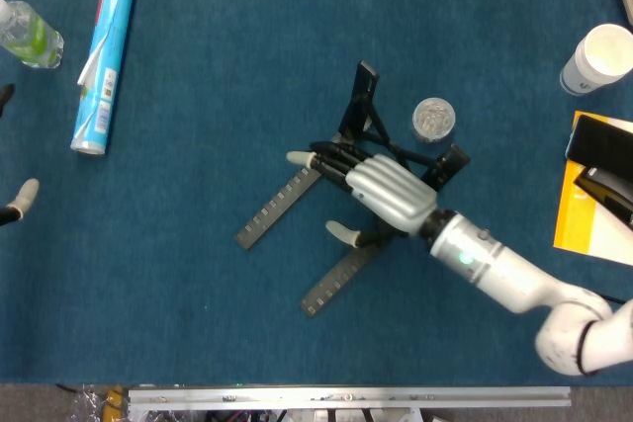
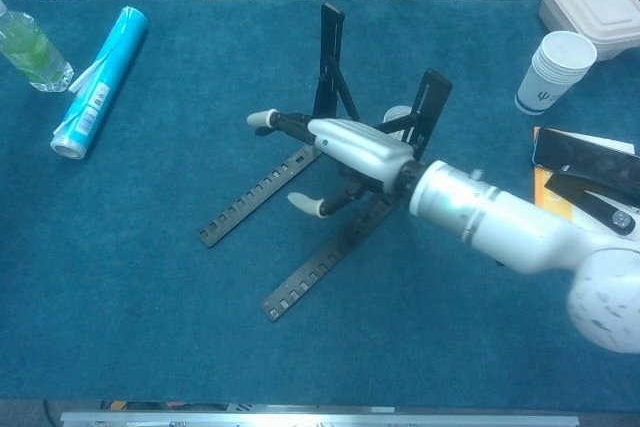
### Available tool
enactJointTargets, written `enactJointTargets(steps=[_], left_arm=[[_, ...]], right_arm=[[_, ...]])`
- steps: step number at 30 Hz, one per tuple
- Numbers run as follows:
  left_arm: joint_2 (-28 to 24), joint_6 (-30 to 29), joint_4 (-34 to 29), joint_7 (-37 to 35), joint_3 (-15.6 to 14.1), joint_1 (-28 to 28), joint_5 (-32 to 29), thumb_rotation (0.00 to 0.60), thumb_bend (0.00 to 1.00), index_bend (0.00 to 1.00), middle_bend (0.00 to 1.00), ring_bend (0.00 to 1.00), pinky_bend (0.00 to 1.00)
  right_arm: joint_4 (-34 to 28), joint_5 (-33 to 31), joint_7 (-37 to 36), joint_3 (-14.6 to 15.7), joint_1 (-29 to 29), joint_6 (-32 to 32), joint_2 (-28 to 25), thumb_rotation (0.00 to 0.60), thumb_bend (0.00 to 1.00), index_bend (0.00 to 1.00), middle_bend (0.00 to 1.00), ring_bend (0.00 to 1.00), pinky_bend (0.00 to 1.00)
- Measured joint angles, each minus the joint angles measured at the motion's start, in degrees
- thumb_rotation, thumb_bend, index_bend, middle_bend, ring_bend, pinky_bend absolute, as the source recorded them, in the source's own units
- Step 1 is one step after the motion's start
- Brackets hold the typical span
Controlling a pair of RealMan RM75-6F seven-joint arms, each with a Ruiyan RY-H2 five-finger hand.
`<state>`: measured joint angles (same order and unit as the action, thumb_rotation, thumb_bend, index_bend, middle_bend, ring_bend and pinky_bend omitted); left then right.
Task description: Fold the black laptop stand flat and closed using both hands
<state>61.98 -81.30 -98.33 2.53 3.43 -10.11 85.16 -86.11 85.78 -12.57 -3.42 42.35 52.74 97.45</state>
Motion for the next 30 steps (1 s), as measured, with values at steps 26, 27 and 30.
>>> enactJointTargets(steps=[26, 27, 30], left_arm=[[0.5, 1.1, -2.3, 3.2, -0.1, -0.9, -0.4, 0.6, 0.26, 0.02, 0.0, 0.0, 0.0], [0.6, 1.2, -2.3, 3.3, -0.1, -0.9, -0.3, 0.6, 0.26, 0.02, 0.0, 0.0, 0.0], [0.7, 1.2, -2.3, 3.3, -0.1, -1.0, -0.3, 0.6, 0.26, 0.02, 0.0, 0.0, 0.0]], right_arm=[[-3.1, 7.6, -4.3, 9.4, -6.0, 6.0, -8.5, 0.6, 0.36, 0.0, 0.12, 0.0, 0.1], [-2.9, 7.4, -4.4, 9.4, -6.1, 5.8, -8.6, 0.6, 0.36, 0.0, 0.12, 0.0, 0.1], [-2.6, 7.0, -4.5, 9.5, -6.1, 5.2, -8.8, 0.6, 0.36, 0.0, 0.12, 0.0, 0.1]])
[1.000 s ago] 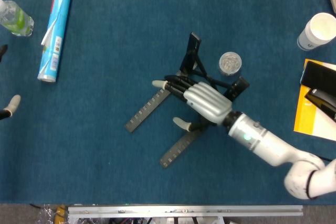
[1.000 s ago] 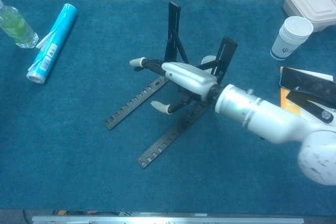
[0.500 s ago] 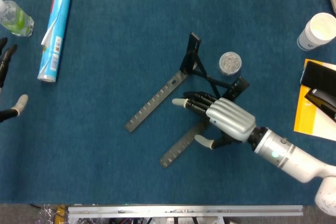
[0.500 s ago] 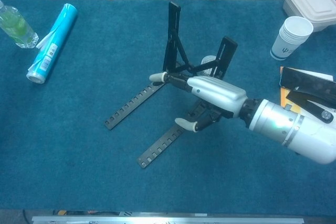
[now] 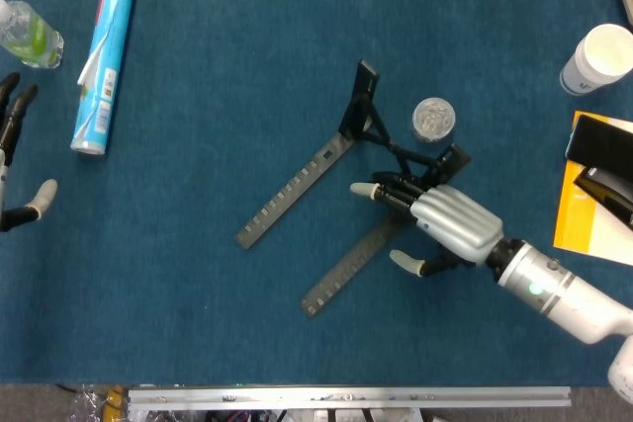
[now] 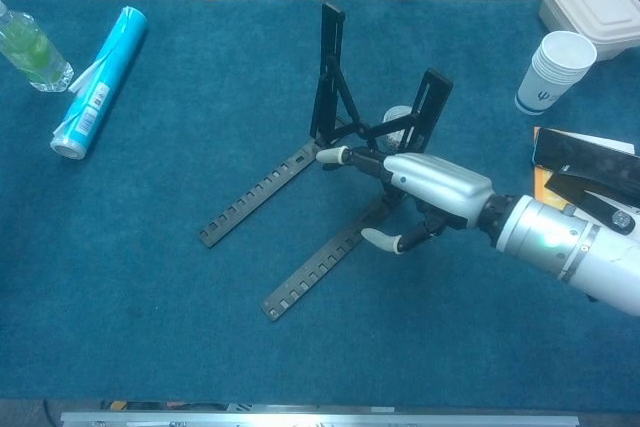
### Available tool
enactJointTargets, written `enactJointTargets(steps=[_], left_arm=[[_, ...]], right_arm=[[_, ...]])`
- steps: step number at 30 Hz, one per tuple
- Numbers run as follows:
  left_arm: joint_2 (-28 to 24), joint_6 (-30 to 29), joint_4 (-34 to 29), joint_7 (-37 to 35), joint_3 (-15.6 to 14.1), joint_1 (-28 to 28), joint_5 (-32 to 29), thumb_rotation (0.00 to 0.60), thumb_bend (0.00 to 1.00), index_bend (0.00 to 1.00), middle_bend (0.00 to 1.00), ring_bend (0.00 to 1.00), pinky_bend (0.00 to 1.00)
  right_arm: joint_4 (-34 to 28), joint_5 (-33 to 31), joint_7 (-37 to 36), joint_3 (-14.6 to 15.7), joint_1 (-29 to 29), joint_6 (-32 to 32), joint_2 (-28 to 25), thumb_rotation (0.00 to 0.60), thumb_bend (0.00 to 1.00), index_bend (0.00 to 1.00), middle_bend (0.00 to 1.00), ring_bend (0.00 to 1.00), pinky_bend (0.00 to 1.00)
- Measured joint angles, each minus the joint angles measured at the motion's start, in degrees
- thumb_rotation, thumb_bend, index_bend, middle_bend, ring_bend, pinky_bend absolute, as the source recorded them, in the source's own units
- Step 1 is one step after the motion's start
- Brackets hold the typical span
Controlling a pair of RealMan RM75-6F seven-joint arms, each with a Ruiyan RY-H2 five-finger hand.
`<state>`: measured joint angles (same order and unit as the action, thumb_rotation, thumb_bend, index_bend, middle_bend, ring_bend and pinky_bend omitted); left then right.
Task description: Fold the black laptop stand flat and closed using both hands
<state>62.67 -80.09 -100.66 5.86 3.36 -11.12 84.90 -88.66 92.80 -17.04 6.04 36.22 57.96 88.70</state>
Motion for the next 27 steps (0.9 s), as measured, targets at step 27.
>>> enactJointTargets(steps=[27], left_arm=[[0.2, 0.7, -0.3, 0.9, 0.0, -0.4, -0.6, 0.6, 0.26, 0.02, 0.0, 0.0, 0.0]], right_arm=[[-5.8, 11.1, -0.4, -0.8, 0.0, 10.2, -3.5, 0.6, 0.35, 0.0, 0.12, 0.0, 0.1]])
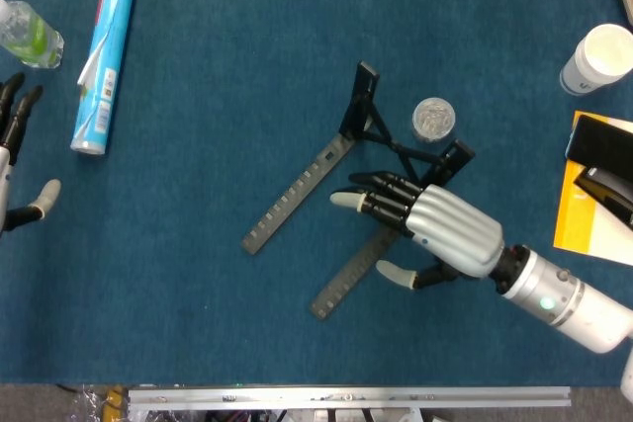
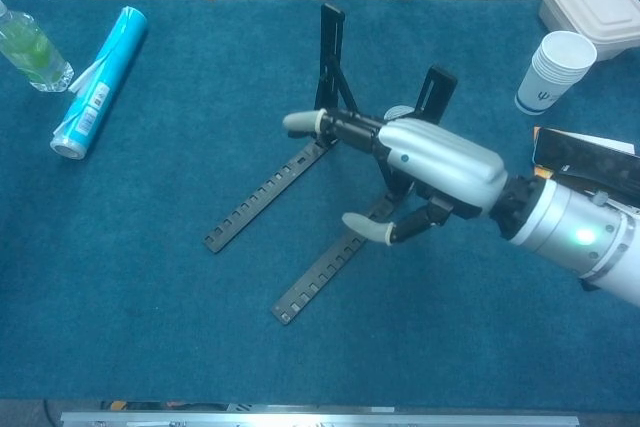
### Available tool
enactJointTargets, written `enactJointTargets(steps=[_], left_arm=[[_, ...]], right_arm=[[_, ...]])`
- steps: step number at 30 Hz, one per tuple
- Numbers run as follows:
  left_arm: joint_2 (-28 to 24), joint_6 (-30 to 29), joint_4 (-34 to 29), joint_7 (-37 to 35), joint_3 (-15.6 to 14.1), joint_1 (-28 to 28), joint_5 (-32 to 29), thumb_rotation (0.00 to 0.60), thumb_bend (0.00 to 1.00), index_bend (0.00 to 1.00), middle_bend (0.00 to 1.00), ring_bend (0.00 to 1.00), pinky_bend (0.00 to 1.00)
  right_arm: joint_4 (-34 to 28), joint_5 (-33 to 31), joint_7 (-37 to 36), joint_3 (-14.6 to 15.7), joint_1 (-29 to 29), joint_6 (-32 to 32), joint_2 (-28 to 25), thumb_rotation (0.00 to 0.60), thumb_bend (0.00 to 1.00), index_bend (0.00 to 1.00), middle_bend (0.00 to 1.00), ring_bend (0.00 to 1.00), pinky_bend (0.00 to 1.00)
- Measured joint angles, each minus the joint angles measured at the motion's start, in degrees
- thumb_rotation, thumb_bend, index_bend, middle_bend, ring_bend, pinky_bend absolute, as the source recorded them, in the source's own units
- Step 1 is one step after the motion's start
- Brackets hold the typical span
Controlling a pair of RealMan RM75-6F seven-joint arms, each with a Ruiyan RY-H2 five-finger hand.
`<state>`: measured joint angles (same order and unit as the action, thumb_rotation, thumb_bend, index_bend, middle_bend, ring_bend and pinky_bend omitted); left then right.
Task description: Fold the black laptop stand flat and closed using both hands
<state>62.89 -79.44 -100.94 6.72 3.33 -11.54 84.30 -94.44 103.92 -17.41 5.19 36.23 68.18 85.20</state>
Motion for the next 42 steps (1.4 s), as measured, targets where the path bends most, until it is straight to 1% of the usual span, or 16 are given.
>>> enactJointTargets(steps=[4, 12, 16, 18, 23, 31, 42], left_arm=[[-0.1, 0.3, -0.1, 0.1, 0.0, -0.1, -0.3, 0.6, 0.26, 0.02, 0.0, 0.0, 0.0], [-0.2, 1.0, -0.3, 0.6, -0.1, -0.4, -0.9, 0.6, 0.26, 0.02, 0.0, 0.0, 0.0], [-0.1, 1.2, -0.6, 0.8, -0.1, -0.5, -0.8, 0.6, 0.26, 0.02, 0.0, 0.0, 0.0], [-0.1, 1.3, -0.6, 0.8, -0.1, -0.6, -0.9, 0.6, 0.26, 0.02, 0.0, 0.0, 0.0], [0.0, 1.5, -0.8, 1.1, -0.2, -0.7, -0.8, 0.6, 0.26, 0.02, 0.0, 0.0, 0.0], [0.0, 1.4, -1.1, 1.6, -0.2, -0.7, -1.0, 0.6, 0.26, 0.02, 0.0, 0.0, 0.0], [-0.1, 1.0, -1.6, 2.1, -0.2, -0.7, -0.9, 0.6, 0.26, 0.02, 0.0, 0.0, 0.0]], right_arm=[[-1.6, 0.4, 3.2, -1.4, -0.5, 2.4, -0.9, 0.6, 0.3, 0.0, 0.12, 0.0, 0.1], [-3.5, 0.4, 6.8, -3.8, -2.5, 7.3, -3.1, 0.6, 0.25, 0.0, 0.12, 0.0, 0.1], [-4.0, -0.3, 8.3, -4.3, -3.8, 8.8, -4.3, 0.6, 0.17, 0.0, 0.12, 0.0, 0.1], [-4.1, -1.0, 8.7, -4.3, -4.4, 9.1, -4.8, 0.6, 0.15, 0.0, 0.12, 0.0, 0.1], [-4.1, -3.3, 6.6, -3.8, -5.5, 8.6, -6.3, 0.6, 0.11, 0.0, 0.12, 0.0, 0.1], [-3.0, -3.9, 3.2, -2.1, -6.9, 7.9, -7.6, 0.6, 0.06, 0.0, 0.12, 0.0, 0.1], [-3.4, 0.0, -2.3, 0.8, -6.8, 6.9, -8.6, 0.6, 0.06, 0.0, 0.12, 0.0, 0.1]])
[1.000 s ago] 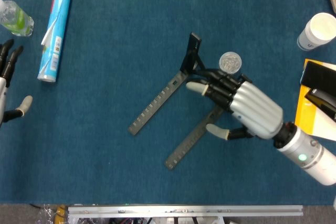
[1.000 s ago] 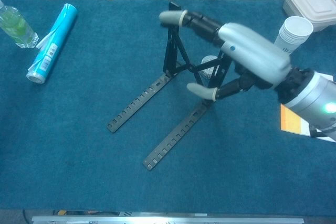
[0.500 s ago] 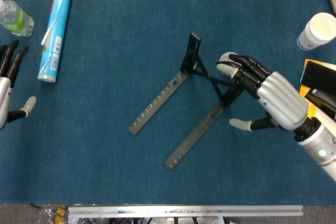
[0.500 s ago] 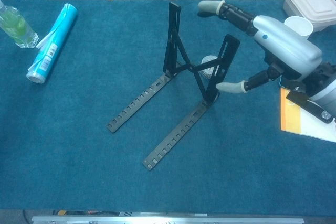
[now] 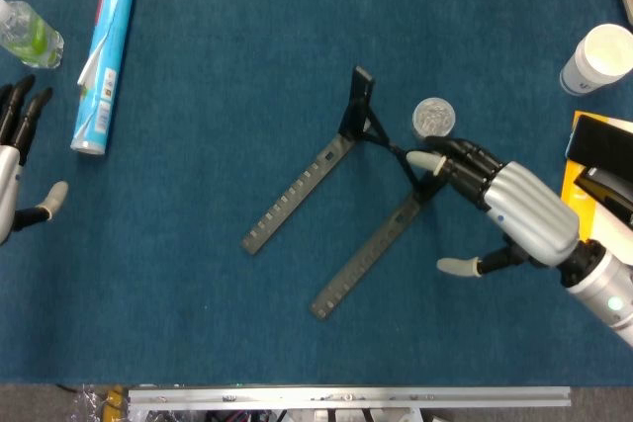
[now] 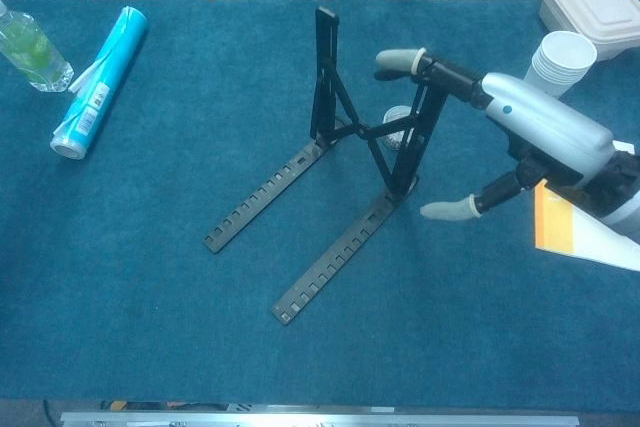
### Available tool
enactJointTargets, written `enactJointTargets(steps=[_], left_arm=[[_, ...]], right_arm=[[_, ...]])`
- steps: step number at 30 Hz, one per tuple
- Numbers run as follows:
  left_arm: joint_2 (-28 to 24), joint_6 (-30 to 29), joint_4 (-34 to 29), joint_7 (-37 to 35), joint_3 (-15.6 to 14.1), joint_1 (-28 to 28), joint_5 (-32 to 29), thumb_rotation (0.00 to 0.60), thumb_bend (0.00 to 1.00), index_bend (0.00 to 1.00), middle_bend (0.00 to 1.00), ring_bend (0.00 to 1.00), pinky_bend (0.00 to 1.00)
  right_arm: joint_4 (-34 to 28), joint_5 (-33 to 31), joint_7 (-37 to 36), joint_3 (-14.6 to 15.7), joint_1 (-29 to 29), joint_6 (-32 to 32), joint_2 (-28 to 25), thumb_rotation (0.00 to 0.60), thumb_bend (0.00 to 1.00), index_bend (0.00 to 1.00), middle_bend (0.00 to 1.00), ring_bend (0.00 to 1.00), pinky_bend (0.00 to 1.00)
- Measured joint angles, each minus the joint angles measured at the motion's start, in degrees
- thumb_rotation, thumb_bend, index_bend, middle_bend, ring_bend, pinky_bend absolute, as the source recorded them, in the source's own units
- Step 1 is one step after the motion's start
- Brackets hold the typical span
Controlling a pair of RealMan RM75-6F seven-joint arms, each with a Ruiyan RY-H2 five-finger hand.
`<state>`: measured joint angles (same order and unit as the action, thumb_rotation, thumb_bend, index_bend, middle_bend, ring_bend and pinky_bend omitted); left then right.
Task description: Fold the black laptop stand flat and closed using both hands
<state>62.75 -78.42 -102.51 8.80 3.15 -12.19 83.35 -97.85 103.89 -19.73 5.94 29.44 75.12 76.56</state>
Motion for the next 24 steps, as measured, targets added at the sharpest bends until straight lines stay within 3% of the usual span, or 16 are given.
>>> enactJointTargets(steps=[13, 24], left_arm=[[-0.1, -0.2, -0.3, 0.0, 0.0, 0.0, 0.2, 0.6, 0.26, 0.02, 0.0, 0.0, 0.0], [-0.3, -0.2, -0.4, 0.1, -0.1, 0.0, 0.4, 0.6, 0.26, 0.02, 0.0, 0.0, 0.0]], right_arm=[[-1.0, 4.0, -3.1, 1.4, 1.2, -0.5, 0.4, 0.6, 0.06, 0.0, 0.12, 0.0, 0.1], [-0.9, 3.3, -3.9, 1.3, 1.6, -1.5, 1.2, 0.6, 0.06, 0.0, 0.12, 0.0, 0.1]])
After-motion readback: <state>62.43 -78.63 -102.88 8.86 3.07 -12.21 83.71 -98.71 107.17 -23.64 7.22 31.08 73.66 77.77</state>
